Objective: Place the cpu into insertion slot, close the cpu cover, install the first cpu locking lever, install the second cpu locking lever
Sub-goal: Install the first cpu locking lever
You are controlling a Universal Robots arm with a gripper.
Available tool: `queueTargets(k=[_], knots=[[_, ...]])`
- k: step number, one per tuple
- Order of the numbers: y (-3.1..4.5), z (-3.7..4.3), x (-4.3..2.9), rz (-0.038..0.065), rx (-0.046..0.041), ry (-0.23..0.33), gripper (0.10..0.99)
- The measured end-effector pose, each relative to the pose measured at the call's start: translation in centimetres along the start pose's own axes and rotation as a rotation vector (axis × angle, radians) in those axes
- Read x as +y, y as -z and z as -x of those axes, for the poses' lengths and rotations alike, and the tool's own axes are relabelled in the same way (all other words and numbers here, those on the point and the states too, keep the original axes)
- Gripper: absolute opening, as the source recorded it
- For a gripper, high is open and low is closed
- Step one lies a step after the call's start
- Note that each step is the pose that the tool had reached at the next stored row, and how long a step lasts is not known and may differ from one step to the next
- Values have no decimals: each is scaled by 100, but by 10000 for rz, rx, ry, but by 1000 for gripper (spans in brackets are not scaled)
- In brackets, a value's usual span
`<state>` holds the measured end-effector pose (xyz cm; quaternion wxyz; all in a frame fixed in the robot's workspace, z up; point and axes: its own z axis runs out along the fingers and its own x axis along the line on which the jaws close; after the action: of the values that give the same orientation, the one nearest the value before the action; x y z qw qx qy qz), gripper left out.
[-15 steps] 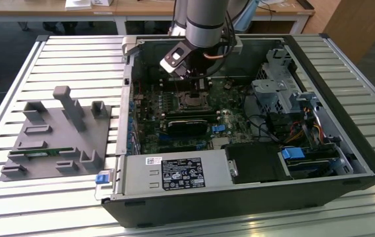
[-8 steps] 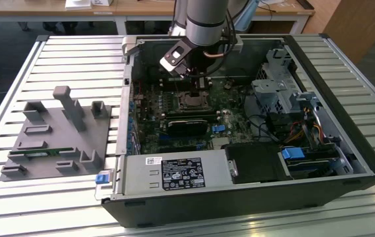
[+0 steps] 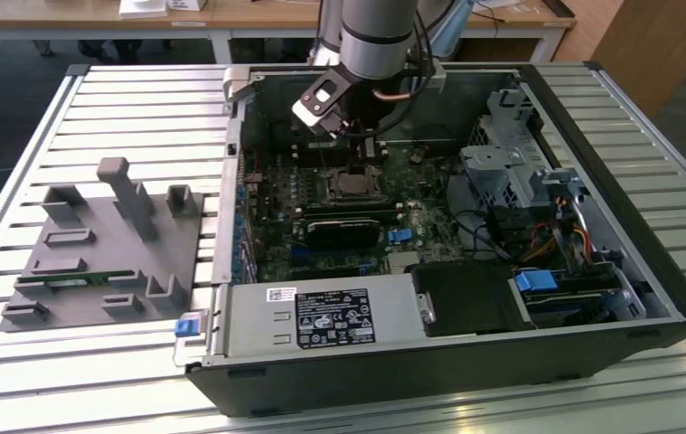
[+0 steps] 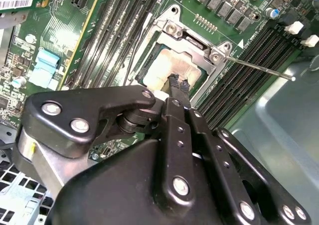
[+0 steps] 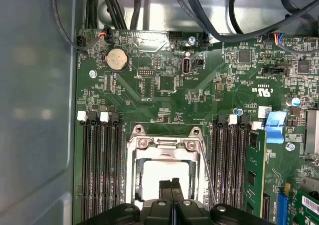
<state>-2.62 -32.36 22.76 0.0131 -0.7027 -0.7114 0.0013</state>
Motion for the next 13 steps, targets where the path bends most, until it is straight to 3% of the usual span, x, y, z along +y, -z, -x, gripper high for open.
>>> queueTargets(k=[5,13], knots=[[20,0,-1,8,-4,0,106],[113,-2,-3,10,-9,0,106]])
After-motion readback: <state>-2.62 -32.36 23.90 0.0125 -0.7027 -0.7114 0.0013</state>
